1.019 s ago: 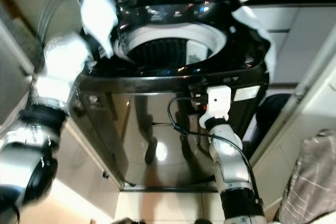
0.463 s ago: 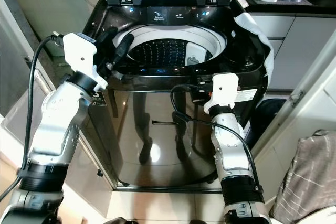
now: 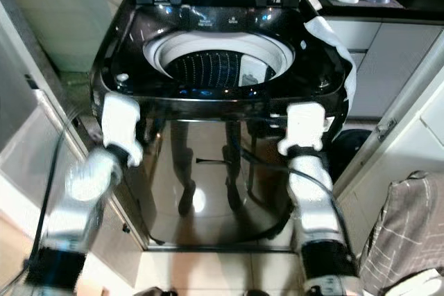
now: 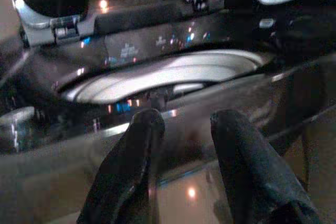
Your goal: Clothes washing
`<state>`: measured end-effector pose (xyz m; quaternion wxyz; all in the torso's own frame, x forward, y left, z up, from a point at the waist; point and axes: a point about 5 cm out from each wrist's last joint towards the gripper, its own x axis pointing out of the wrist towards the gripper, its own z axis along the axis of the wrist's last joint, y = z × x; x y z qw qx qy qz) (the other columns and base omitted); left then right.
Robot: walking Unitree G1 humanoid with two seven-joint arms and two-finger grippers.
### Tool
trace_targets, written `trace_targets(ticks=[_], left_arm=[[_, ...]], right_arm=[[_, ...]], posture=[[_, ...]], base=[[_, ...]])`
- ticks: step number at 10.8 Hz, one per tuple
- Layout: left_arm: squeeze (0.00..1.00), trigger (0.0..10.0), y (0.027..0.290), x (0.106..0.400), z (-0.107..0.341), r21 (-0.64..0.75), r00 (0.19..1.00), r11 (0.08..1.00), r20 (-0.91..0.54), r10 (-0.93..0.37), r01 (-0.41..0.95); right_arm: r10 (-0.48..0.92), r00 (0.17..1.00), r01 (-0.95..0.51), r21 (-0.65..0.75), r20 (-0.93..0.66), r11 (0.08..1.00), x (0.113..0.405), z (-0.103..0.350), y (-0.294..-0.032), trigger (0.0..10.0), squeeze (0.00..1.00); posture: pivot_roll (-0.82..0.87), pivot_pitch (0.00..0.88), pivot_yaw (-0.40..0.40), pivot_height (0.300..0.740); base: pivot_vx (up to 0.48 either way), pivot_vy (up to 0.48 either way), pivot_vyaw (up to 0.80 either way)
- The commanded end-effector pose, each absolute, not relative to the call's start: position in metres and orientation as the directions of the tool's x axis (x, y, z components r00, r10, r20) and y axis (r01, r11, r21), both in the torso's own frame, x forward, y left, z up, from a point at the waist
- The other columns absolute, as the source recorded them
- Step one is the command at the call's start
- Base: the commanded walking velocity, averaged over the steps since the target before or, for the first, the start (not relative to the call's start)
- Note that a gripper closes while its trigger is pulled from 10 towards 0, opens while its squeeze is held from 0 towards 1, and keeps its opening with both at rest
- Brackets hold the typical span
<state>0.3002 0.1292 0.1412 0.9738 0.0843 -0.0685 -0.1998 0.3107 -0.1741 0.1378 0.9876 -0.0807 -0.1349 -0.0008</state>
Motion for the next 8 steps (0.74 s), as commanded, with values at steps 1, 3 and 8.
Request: trace_targets(ticks=[1, 3, 8], left_arm=[[0.00, 10.0, 0.123, 0.302, 0.152, 0.215, 0.902, 0.900, 0.128, -0.412, 0.380], [0.00, 10.0, 0.123, 0.303, 0.153, 0.207, 0.901, 0.901, 0.135, -0.412, 0.381], [0.00, 10.0, 0.125, 0.305, 0.151, 0.166, 0.902, 0.906, 0.127, -0.412, 0.390]], right_arm=[[0.027, 0.960, 0.020, -0.165, 0.279, 0.986, 0.313, 0.142, -0.172, 10.0, 0.01], [0.063, 0.966, -0.024, -0.156, 0.252, 0.987, 0.318, 0.138, -0.163, 10.0, 0.00], [0.100, 0.976, -0.067, -0.166, 0.196, 0.984, 0.324, 0.131, -0.156, 10.0, 0.01]], posture=[[-0.14, 0.000, 0.006, 0.740], [-0.14, 0.000, 0.008, 0.740], [-0.14, 0.000, 0.009, 0.740]], base=[[-0.341, -0.337, 0.00], [-0.336, -0.338, 0.00], [-0.259, -0.192, -0.48]])
